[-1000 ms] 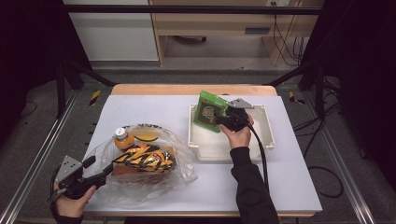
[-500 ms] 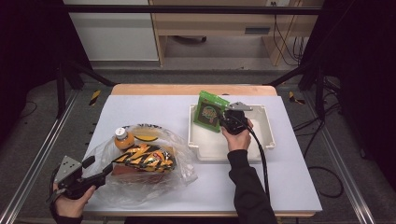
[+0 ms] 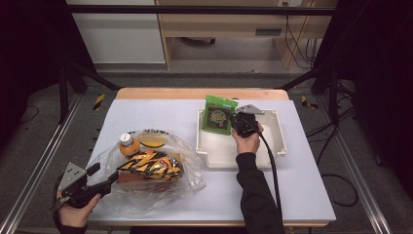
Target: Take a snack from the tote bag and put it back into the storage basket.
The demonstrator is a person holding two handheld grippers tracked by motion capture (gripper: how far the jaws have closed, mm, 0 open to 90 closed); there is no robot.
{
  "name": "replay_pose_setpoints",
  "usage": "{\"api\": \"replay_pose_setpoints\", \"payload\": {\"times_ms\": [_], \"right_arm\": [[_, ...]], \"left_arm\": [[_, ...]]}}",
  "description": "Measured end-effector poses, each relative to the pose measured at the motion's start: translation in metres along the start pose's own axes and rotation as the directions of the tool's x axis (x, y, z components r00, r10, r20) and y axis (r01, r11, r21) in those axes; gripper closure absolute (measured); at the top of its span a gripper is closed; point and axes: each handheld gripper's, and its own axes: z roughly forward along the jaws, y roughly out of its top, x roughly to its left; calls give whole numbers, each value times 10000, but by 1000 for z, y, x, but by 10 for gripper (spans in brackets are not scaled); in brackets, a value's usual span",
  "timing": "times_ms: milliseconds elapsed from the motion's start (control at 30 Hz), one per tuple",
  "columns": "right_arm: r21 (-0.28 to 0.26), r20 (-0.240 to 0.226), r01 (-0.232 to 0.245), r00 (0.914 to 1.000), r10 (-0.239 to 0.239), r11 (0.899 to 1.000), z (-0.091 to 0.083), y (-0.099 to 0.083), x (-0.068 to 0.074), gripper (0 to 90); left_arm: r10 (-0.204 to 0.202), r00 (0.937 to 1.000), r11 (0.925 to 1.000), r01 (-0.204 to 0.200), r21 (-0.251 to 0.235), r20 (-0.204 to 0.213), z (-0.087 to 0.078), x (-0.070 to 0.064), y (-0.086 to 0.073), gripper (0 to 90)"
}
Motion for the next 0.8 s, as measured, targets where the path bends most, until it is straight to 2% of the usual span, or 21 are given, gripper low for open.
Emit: {"api": "replay_pose_setpoints", "payload": {"times_ms": [267, 300, 333, 367, 467, 567, 700, 733, 767, 800], "right_arm": [[-153, 22, 227, 9997, -227, 9996, 12, -6, 3, 710], [-147, 3, 164, 9999, -164, 9998, 12, -6, 4, 696], [-144, 4, 78, 10000, -78, 9999, 13, -7, 4, 632], [-144, 4, 78, 10000, -78, 9999, 13, -7, 4, 632], [-78, 43, 30, 10000, -30, 10000, 10, -7, 4, 536], [230, 179, 38, 9998, -42, 9997, 6, -7, 5, 493], [618, 262, 278, 9992, -295, 9977, 3, -9, 6, 591], [783, 252, 224, 9994, -244, 9967, 3, -9, 6, 654], [783, 252, 224, 9994, -244, 9967, 3, -9, 6, 654], [826, 293, 171, 9994, -196, 9964, 4, -10, 5, 691]], "left_arm": [[26, 10000, 10000, -26, 8, 31, 1, -1, 0, 238], [9, 10000, 10000, -9, -6, 38, 1, -1, 0, 237], [9, 10000, 10000, -9, -11, 59, 0, 0, 0, 238], [9, 10000, 10000, -9, -11, 59, 0, 0, 0, 238], [-22, 10000, 10000, 23, -63, 62, -1, 0, 0, 238], [-21, 10000, 10000, 21, -80, 44, -1, 0, 0, 238], [-41, 10000, 10000, 41, -73, 28, -1, 1, 0, 238], [-41, 10000, 10000, 41, -65, 13, -1, 0, 0, 238], [-41, 10000, 10000, 41, -65, 13, -1, 0, 0, 238], [-32, 10000, 10000, 32, -65, 30, -1, 0, 0, 238]]}}
